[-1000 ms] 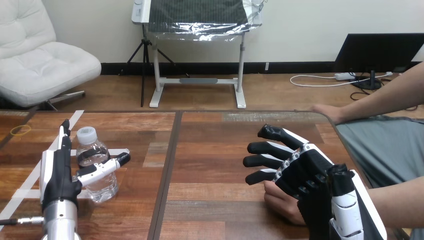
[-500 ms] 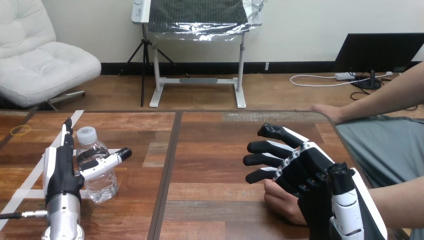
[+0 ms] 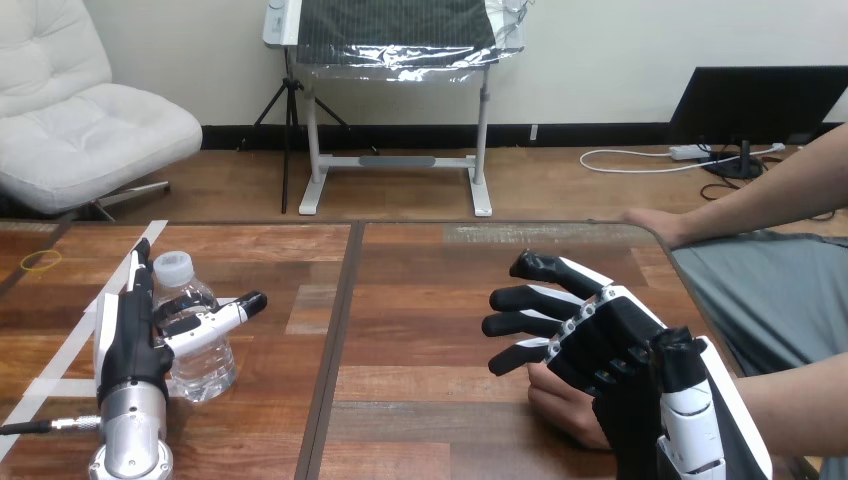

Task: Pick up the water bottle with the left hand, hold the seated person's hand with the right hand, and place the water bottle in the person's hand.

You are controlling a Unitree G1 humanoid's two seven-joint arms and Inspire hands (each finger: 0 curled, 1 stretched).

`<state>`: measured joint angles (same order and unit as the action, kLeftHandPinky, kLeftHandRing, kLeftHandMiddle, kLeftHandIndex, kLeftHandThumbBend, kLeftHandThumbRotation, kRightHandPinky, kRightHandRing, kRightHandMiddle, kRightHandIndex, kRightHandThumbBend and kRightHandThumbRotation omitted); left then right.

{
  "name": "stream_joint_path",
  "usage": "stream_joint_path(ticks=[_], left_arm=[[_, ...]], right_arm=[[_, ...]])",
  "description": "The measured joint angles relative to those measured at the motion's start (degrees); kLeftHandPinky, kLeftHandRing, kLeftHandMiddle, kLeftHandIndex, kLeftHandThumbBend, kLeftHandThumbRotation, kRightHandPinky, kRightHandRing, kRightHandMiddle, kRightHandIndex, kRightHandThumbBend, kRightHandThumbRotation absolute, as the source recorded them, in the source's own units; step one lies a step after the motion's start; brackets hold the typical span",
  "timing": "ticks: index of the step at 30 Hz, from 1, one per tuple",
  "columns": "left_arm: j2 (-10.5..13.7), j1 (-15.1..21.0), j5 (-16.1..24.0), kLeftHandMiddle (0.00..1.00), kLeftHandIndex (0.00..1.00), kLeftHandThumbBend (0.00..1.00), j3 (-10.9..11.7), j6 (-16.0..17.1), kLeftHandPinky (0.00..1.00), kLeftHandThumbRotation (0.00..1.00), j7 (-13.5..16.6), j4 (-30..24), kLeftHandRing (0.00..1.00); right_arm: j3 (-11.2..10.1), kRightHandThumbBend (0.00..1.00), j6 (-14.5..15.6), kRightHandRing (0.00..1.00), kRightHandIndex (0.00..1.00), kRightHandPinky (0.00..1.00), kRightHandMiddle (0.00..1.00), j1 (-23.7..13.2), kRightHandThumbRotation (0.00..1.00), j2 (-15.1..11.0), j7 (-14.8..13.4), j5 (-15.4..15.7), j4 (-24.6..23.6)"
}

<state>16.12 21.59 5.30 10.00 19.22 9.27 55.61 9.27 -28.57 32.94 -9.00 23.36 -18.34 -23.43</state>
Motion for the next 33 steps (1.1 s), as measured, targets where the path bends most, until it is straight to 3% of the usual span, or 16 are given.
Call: stream_joint_path(ticks=[33], left_arm=[[-0.49, 2.88, -2.80, 0.94, 0.97, 1.00, 0.18, -0.24, 0.86, 0.16, 0.19, 4.42, 0.93]], right_arm=[[0.04, 0.49, -0.58, 0.68, 0.78, 0.52, 0.73, 0.02, 1.00, 0.06, -0.02, 0.00, 0.00]])
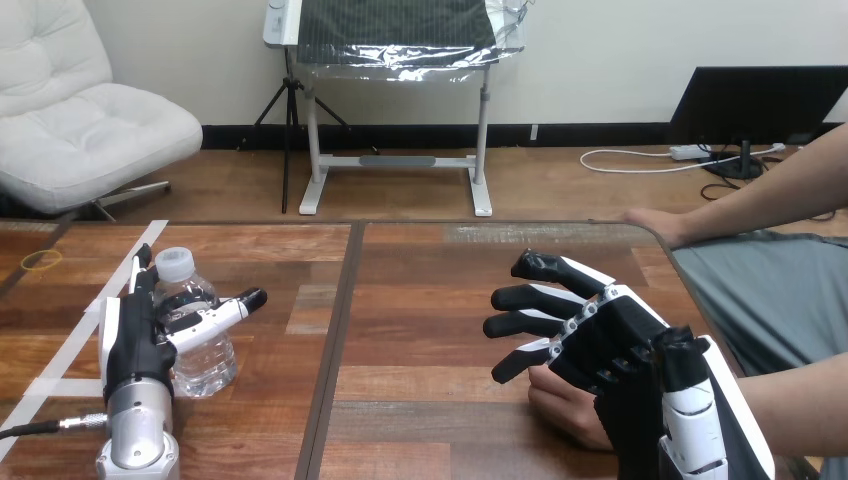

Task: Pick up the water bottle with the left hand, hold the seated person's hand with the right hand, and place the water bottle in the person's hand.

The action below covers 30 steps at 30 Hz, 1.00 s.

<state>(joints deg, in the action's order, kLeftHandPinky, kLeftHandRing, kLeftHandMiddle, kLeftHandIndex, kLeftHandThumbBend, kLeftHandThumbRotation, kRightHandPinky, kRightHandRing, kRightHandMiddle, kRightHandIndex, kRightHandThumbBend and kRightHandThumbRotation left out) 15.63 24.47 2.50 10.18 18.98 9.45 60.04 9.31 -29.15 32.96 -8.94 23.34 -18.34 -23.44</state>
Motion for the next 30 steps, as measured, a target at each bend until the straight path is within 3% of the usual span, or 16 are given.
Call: stream_joint_path(ticks=[8, 21, 30], left_arm=[[-0.28, 0.55, -0.39, 0.89, 0.90, 0.98, 0.01, -0.20, 0.79, 0.12, 0.46, 0.47, 0.88], [-1.51, 0.83, -1.92, 0.61, 0.61, 0.89, 0.26, -0.22, 0.45, 0.01, 3.52, 0.49, 0.56], [-2.17, 0.83, -1.99, 0.46, 0.48, 0.78, 0.12, -0.22, 0.33, 0.00, 5.98, 0.47, 0.41]], right_arm=[[0.05, 0.49, 0.00, 0.69, 0.78, 0.52, 0.73, 0.00, 1.00, 0.03, -0.01, 0.02, 0.00], [0.05, 0.49, 0.00, 0.69, 0.78, 0.51, 0.73, 0.01, 1.00, 0.05, -0.01, 0.03, 0.00], [0.05, 0.50, 0.00, 0.69, 0.78, 0.51, 0.73, 0.02, 1.00, 0.09, -0.06, 0.07, 0.00]])
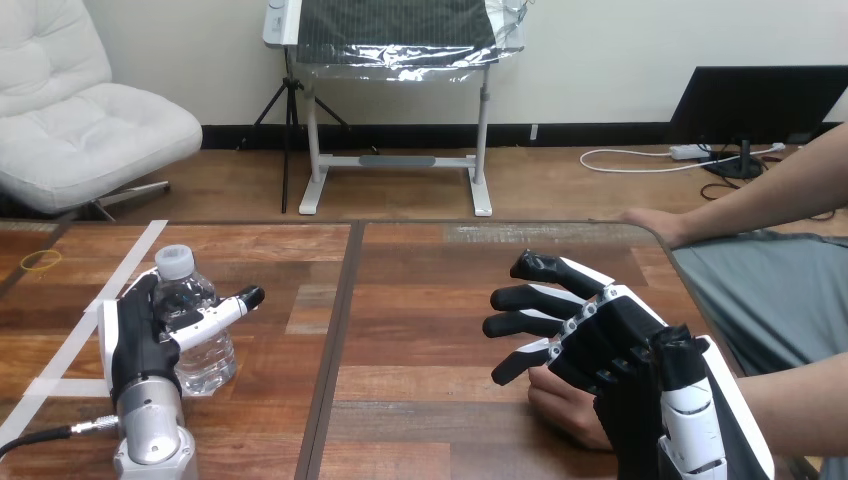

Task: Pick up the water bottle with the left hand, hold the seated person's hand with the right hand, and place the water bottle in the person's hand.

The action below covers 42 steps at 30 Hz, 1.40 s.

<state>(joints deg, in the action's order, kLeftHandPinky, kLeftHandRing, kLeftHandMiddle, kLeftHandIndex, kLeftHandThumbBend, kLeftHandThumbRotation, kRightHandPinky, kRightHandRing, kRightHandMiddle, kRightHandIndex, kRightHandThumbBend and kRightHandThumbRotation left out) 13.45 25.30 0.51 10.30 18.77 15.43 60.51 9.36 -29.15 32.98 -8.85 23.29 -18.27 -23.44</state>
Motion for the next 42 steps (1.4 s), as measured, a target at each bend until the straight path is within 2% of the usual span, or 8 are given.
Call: stream_joint_path(ticks=[12, 33, 42], left_arm=[[-0.07, 0.10, 2.04, 0.38, 0.43, 0.70, -0.70, -0.38, 0.27, 0.00, 2.75, -0.11, 0.33], [-0.07, 0.09, 3.59, 0.37, 0.43, 0.70, -1.21, -0.47, 0.26, 0.00, 3.10, -0.26, 0.32], [-0.27, -1.58, 4.44, 0.39, 0.43, 0.69, -1.42, 0.05, 0.27, 0.00, 2.85, -3.45, 0.33]], right_arm=[[0.00, 0.49, -0.01, 0.69, 0.79, 0.52, 0.74, 0.02, 1.00, 0.00, 0.01, 0.00, 0.00], [0.00, 0.52, -0.01, 0.70, 0.79, 0.57, 0.73, 0.02, 1.00, 0.11, -0.31, 0.11, 0.00], [-0.42, 0.52, -0.01, 0.69, 0.78, 0.59, 0.73, -0.04, 1.00, 0.16, -1.99, 2.42, 0.01]])
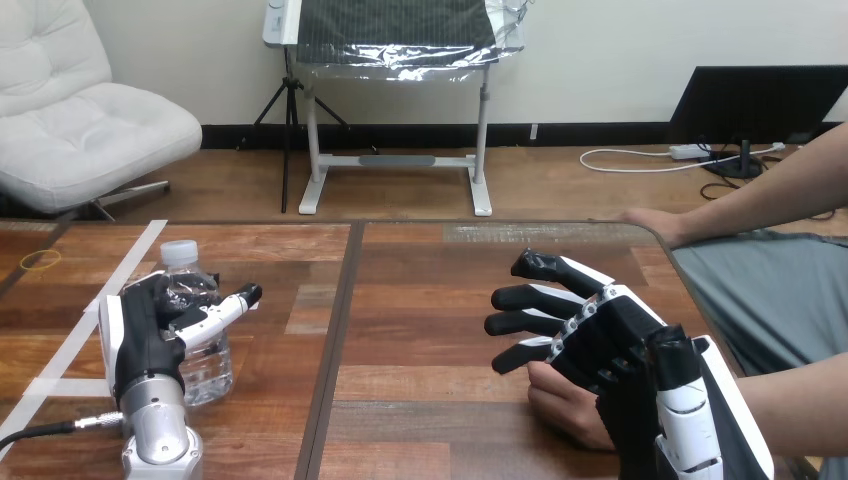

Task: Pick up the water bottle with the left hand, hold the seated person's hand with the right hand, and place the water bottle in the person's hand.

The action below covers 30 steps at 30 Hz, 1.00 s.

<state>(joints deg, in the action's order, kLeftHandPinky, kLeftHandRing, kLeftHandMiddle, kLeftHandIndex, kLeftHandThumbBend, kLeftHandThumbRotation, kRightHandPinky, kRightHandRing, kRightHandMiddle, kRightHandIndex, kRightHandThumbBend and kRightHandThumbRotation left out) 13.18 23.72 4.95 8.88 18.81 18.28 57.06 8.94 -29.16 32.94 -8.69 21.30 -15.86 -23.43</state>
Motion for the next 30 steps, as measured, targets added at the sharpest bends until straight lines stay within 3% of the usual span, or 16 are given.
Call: stream_joint_path(ticks=[17, 23, 30], left_arm=[[-2.44, -9.81, -0.16, 0.39, 0.43, 0.66, 0.12, 2.44, 0.27, 0.00, -1.25, -14.09, 0.32], [-4.08, -14.27, -0.14, 0.38, 0.41, 0.66, 0.05, 2.48, 0.26, 0.00, -1.91, -19.17, 0.31], [-6.30, -19.68, -0.11, 0.37, 0.41, 0.65, -0.16, 2.49, 0.26, 0.00, -2.59, -24.45, 0.31]], right_arm=[[-3.06, 0.46, 0.00, 0.75, 0.77, 0.70, 0.75, -2.71, 0.97, -0.55, -2.70, 5.47, 3.37], [-5.01, 0.41, 0.00, 0.75, 0.75, 0.70, 0.75, -4.36, 0.96, -1.14, -3.76, 8.14, 5.02], [-7.70, 0.42, 0.00, 0.75, 0.74, 0.70, 0.74, -6.76, 0.88, -3.18, -4.59, 10.31, 7.26]])
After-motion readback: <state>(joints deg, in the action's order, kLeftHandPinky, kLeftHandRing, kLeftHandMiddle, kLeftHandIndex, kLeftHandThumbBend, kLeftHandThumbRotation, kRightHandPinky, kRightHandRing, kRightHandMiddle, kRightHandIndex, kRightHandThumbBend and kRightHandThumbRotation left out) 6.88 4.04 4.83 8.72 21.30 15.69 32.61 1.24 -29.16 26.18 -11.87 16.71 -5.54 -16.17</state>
